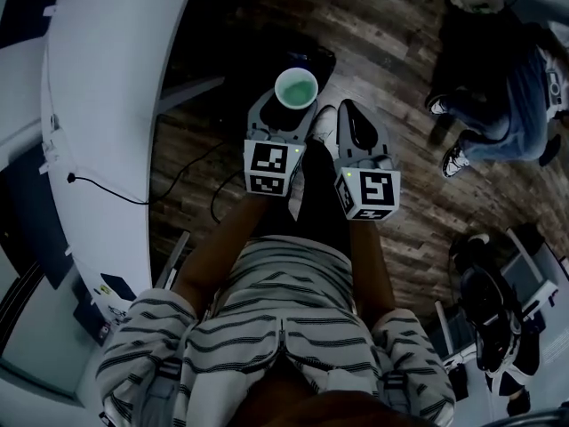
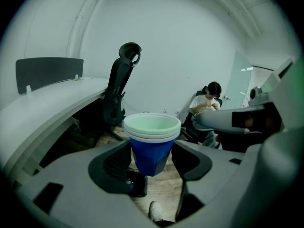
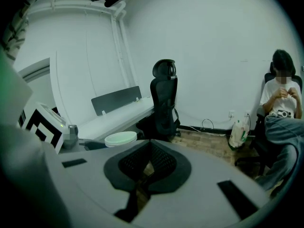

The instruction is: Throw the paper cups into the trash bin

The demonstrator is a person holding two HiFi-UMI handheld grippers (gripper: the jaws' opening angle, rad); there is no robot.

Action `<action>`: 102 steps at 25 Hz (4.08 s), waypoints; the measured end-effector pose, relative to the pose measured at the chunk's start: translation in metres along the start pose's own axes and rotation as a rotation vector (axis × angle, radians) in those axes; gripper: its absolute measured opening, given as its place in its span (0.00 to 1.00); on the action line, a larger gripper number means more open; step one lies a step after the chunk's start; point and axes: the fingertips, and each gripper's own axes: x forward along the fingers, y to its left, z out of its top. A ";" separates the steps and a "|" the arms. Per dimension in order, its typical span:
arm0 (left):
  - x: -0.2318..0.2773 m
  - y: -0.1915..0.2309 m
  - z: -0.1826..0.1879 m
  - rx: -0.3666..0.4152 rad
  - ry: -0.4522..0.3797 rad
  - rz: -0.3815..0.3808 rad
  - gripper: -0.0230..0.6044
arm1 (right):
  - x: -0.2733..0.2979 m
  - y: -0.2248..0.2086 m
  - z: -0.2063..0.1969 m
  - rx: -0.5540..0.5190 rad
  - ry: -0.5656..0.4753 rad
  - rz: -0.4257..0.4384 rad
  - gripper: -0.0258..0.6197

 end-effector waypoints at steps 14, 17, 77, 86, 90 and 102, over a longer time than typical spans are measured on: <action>0.056 0.021 -0.053 -0.002 0.054 0.004 0.49 | 0.025 -0.021 -0.062 0.036 0.060 -0.022 0.06; 0.066 0.027 -0.064 0.001 0.073 0.007 0.49 | 0.032 -0.020 -0.075 0.039 0.077 -0.014 0.06; 0.232 0.093 -0.267 -0.013 0.389 0.001 0.49 | 0.063 -0.032 -0.203 0.144 0.211 0.007 0.06; 0.251 0.108 -0.290 -0.004 0.420 0.028 0.49 | 0.069 -0.036 -0.214 0.145 0.226 -0.005 0.06; 0.256 0.111 -0.299 -0.004 0.451 0.030 0.49 | 0.067 -0.035 -0.218 0.146 0.229 -0.005 0.06; 0.277 0.119 -0.323 -0.022 0.509 0.031 0.49 | 0.068 -0.034 -0.227 0.160 0.235 0.000 0.06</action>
